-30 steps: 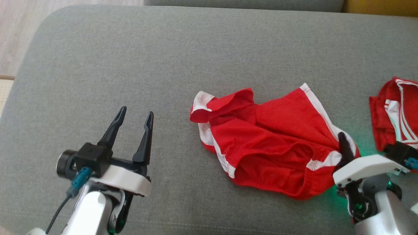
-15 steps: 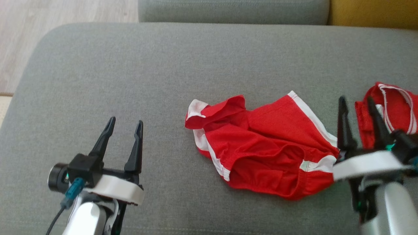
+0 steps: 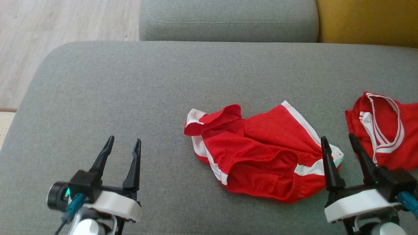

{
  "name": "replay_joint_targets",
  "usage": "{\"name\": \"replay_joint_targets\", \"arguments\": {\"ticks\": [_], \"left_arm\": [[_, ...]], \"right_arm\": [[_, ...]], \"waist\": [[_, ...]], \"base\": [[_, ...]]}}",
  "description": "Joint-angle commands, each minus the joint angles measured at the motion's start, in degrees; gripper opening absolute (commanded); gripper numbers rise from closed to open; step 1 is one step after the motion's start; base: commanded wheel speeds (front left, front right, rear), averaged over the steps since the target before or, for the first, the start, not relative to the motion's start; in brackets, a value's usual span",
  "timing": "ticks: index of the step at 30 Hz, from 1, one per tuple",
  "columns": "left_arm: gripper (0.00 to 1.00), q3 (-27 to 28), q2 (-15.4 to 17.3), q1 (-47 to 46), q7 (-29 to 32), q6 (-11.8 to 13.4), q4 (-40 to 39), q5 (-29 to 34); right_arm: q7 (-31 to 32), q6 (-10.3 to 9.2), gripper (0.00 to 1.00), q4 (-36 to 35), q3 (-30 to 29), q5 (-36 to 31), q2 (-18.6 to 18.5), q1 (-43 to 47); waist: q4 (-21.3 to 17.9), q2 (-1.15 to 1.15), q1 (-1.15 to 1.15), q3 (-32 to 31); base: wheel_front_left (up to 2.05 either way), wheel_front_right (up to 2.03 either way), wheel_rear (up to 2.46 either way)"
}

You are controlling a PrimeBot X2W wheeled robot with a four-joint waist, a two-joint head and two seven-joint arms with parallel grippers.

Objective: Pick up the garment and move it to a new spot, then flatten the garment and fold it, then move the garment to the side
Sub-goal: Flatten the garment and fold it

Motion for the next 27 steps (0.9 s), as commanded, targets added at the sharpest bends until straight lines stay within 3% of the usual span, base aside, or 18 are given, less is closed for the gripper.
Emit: {"name": "replay_joint_targets", "arguments": {"ticks": [1, 27], "left_arm": [[1.00, 2.1, 1.2, -1.7, -0.3, 0.7, -2.3, 0.2], [1.00, 1.1, 2.0, -1.6, 0.2, 1.5, -3.4, -0.5]], "right_arm": [[0.1, 0.39, 1.00, -2.5, 1.1, 0.7, -0.3, -1.2], [0.3, 0.39, 1.00, -2.3, 1.1, 2.8, -0.3, -1.2]], "waist": [[0.0, 0.00, 0.00, -0.1], [-0.2, 0.00, 0.00, 0.6]], "base": [[0.00, 0.00, 0.00], [0.00, 0.00, 0.00]]}}
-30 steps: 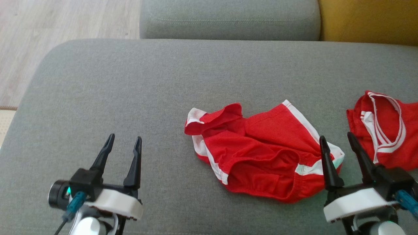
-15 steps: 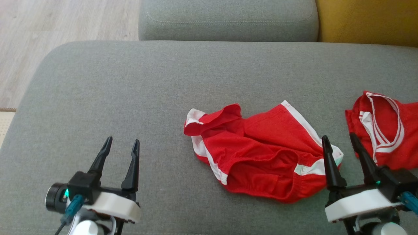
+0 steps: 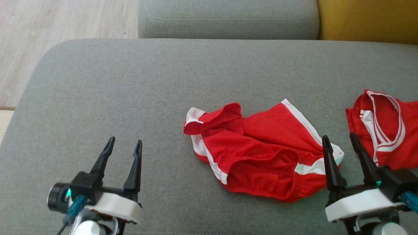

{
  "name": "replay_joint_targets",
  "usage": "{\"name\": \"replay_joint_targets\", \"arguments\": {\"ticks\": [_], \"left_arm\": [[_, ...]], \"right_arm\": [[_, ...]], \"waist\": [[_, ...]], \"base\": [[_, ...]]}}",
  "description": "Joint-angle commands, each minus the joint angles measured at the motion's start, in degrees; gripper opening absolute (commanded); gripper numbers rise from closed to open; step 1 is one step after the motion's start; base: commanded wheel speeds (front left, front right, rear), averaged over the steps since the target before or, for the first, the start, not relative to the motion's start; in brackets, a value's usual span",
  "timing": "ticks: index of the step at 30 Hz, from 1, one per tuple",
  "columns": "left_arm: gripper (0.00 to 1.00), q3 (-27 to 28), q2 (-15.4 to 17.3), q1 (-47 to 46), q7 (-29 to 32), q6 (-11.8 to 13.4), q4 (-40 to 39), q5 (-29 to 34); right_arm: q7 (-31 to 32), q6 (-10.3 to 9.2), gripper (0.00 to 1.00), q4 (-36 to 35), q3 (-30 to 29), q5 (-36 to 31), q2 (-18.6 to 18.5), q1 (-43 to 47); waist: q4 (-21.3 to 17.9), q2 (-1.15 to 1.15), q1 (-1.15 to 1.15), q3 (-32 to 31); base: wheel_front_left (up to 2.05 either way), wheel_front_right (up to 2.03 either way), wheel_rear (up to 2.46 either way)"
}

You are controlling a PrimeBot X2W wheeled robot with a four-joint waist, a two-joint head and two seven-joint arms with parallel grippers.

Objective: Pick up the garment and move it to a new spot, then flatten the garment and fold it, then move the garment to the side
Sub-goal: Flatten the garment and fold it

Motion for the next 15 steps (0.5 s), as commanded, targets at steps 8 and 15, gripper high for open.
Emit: {"name": "replay_joint_targets", "arguments": {"ticks": [8, 15], "left_arm": [[1.00, 1.3, 0.9, -3.2, -0.1, 0.2, -2.0, -0.3], [1.00, -2.5, -0.6, -5.6, 0.3, -1.9, -2.2, 0.4]], "right_arm": [[0.2, 0.39, 1.00, -1.8, 1.7, 0.6, -0.3, -1.8], [0.1, 0.39, 1.00, -1.9, 1.5, 0.6, -0.3, -2.7]], "waist": [[-0.3, 0.00, 0.00, 0.7], [-0.7, 0.00, 0.00, 3.2]], "base": [[0.00, 0.00, 0.00], [0.00, 0.00, 0.00]]}}
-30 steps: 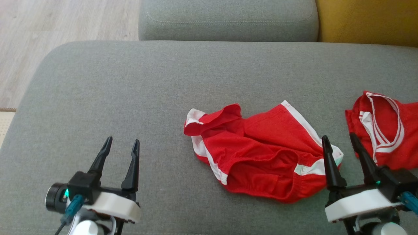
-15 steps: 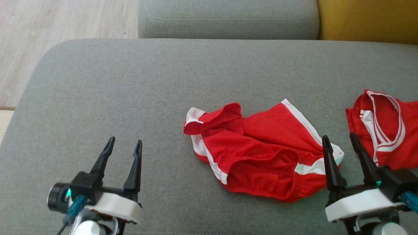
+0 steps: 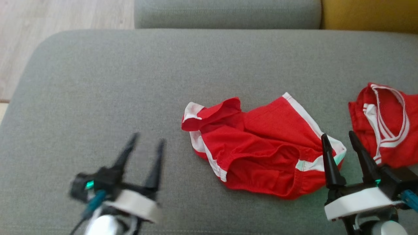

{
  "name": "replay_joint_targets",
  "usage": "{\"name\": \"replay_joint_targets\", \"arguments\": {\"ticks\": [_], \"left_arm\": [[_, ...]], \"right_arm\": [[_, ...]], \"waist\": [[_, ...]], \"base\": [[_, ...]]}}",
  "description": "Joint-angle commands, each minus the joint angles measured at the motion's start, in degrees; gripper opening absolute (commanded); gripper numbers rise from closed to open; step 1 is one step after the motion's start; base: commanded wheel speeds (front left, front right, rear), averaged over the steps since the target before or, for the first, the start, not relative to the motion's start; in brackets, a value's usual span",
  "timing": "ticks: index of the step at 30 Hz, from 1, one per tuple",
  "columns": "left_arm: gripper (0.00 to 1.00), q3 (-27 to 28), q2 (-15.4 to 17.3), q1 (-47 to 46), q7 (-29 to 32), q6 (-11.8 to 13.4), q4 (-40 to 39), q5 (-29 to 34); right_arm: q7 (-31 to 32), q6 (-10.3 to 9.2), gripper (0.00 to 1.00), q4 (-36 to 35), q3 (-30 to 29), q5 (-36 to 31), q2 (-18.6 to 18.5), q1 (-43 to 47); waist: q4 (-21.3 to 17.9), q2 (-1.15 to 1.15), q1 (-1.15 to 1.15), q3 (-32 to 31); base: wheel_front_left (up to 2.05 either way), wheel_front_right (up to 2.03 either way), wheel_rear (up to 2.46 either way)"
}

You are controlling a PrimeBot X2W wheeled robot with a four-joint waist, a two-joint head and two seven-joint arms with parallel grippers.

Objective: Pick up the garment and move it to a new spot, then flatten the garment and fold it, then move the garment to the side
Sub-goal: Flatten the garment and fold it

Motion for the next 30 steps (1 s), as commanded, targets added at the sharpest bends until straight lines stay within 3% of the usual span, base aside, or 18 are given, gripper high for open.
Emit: {"name": "replay_joint_targets", "arguments": {"ticks": [1, 7, 10, 15, 18, 19, 20, 21, 30], "left_arm": [[1.00, 0.6, -0.6, -4.3, 0.1, -0.9, -1.7, 0.4], [1.00, -9.5, -5.1, -9.4, 2.2, -6.9, 1.9, 1.3], [1.00, -13.8, -6.2, -11.2, 3.3, -8.4, 5.2, 0.6], [1.00, -15.8, -6.2, -13.9, 5.6, -8.7, 13.2, 0.5], [1.00, -14.8, -5.6, -15.0, 7.0, -6.4, 17.5, 1.3], [0.60, -14.4, -5.4, -15.4, 7.0, -5.6, 18.5, 1.5], [0.07, -14.0, -5.2, -15.7, 6.7, -5.0, 19.3, 1.7], [0.00, -13.6, -5.0, -15.8, 6.4, -4.5, 19.9, 1.7], [0.00, -8.4, -2.2, -16.2, 1.4, -1.1, 18.0, -0.1]], "right_arm": [[0.2, 0.39, 1.00, -2.1, 1.2, 0.2, -0.3, -2.5], [0.2, 0.39, 1.00, -2.1, 1.4, 0.4, -0.3, -4.4], [0.0, 0.39, 1.00, -2.0, 1.8, 0.5, -0.3, -5.3], [-0.4, 0.39, 1.00, -1.7, 1.3, 0.9, -0.3, -5.9], [-0.7, 0.39, 1.00, -1.5, 1.0, 1.1, -0.3, -6.0], [-0.7, 0.39, 1.00, -1.5, 1.0, 1.3, -0.3, -6.0], [-0.8, 0.39, 1.00, -1.4, 1.0, 1.4, -0.3, -6.0], [-0.9, 0.39, 1.00, -1.3, 0.9, 1.6, -0.3, -6.0], [-1.5, 0.39, 1.00, -0.5, -0.1, 3.0, -0.3, -6.0]], "waist": [[-0.3, 0.00, 0.00, 1.1], [-2.2, 0.00, 0.00, 4.4], [-3.6, 0.00, 0.00, 5.8], [-5.5, 0.00, 0.00, 7.1], [-6.0, 0.00, 0.00, 7.5], [-6.1, 0.00, 0.00, 7.6], [-6.1, 0.00, 0.00, 7.6], [-6.1, 0.00, 0.00, 7.7], [-5.1, 0.00, 0.00, 7.1]], "base": [[0.00, 0.00, 0.00], [0.00, 0.00, 0.00], [0.00, 0.00, 0.00], [0.00, 0.00, 0.00], [0.00, 0.00, 0.00], [0.00, 0.00, 0.00], [0.00, 0.00, 0.00], [0.00, 0.00, 0.00], [0.00, 0.00, 0.00]]}}
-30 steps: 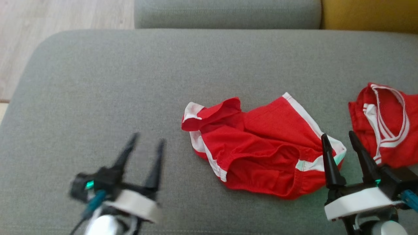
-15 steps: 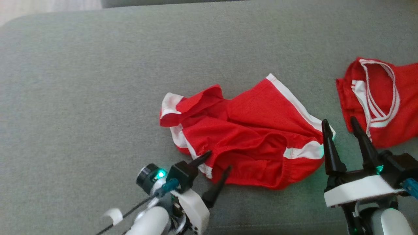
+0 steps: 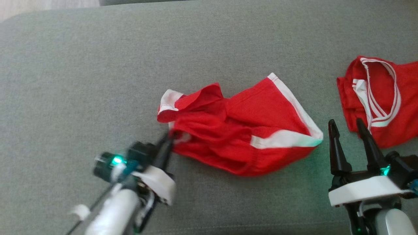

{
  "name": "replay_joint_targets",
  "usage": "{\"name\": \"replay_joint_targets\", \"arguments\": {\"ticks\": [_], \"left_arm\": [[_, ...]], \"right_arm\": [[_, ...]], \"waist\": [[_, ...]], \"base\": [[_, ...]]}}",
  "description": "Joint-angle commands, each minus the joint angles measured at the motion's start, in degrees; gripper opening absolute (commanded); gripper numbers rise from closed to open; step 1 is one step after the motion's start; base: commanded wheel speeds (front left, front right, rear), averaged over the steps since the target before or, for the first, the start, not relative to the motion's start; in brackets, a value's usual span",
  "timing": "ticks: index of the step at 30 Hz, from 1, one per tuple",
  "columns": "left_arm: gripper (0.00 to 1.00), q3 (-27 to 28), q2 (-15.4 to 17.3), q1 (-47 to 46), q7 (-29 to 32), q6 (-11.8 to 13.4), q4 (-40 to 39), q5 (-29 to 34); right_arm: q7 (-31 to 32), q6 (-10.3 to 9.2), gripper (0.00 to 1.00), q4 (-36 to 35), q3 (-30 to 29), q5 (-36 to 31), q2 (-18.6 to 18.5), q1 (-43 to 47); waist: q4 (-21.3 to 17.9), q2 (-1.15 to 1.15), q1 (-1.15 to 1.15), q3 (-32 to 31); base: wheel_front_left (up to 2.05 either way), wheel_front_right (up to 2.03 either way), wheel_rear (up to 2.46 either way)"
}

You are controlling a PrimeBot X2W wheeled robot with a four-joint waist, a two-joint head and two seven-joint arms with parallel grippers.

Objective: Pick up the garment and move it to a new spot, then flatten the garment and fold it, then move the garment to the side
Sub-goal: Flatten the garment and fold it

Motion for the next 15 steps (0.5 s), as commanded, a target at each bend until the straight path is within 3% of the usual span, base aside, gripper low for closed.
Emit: {"name": "replay_joint_targets", "arguments": {"ticks": [1, 9, 14, 15], "left_arm": [[0.00, 3.2, 1.9, -1.9, -0.8, 0.9, -2.4, -0.5], [0.00, 10.3, 7.9, -2.0, -1.0, 3.9, -5.1, -3.0], [0.00, 14.2, 10.4, -4.0, -1.1, 4.1, -1.8, -5.7], [0.47, 14.6, 10.4, -4.3, -1.2, 3.8, -0.8, -6.2]], "right_arm": [[-0.6, 0.39, 1.00, -1.6, 1.1, 0.5, -0.3, -2.1], [-0.8, 0.39, 1.00, -0.5, 0.8, 2.1, -0.3, -2.3], [-0.9, 0.39, 1.00, 0.2, 0.6, 3.2, -0.3, -2.6], [-1.0, 0.39, 1.00, 0.3, 0.6, 3.4, -0.3, -2.7]], "waist": [[0.3, 0.00, 0.00, -0.2], [0.6, 0.00, 0.00, -0.4], [0.1, 0.00, 0.00, 0.0], [0.0, 0.00, 0.00, 0.1]], "base": [[0.00, 0.00, 0.00], [0.00, 0.00, 0.00], [0.00, 0.00, 0.00], [0.00, 0.00, 0.00]]}}
